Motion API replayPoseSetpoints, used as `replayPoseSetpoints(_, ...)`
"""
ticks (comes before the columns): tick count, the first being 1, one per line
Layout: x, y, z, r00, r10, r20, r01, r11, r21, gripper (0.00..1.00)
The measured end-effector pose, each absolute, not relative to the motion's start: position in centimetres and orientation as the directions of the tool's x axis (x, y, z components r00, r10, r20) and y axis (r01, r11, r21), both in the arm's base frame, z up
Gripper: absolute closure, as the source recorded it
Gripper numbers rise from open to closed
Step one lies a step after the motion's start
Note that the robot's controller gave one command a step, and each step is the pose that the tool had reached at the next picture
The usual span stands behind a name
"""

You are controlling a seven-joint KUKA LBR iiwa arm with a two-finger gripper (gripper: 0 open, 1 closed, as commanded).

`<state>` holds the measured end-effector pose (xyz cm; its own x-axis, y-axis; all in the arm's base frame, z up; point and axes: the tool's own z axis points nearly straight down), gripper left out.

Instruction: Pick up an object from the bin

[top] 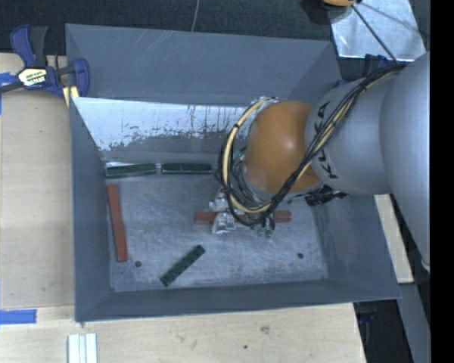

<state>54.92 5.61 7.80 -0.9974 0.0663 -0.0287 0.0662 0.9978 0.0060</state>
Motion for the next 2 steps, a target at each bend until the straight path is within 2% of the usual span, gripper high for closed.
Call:
replayPoseSetpoints(1, 54.9, 5.6, 7.8, -0.997, 0.066, -0.029, 0.066, 0.998, 0.006, 1.00)
replayPoseSetpoints(2, 51.8, 3.6, 21.6, -0.999, 0.032, -0.003, 0.032, 0.999, 0.000, 1.00)
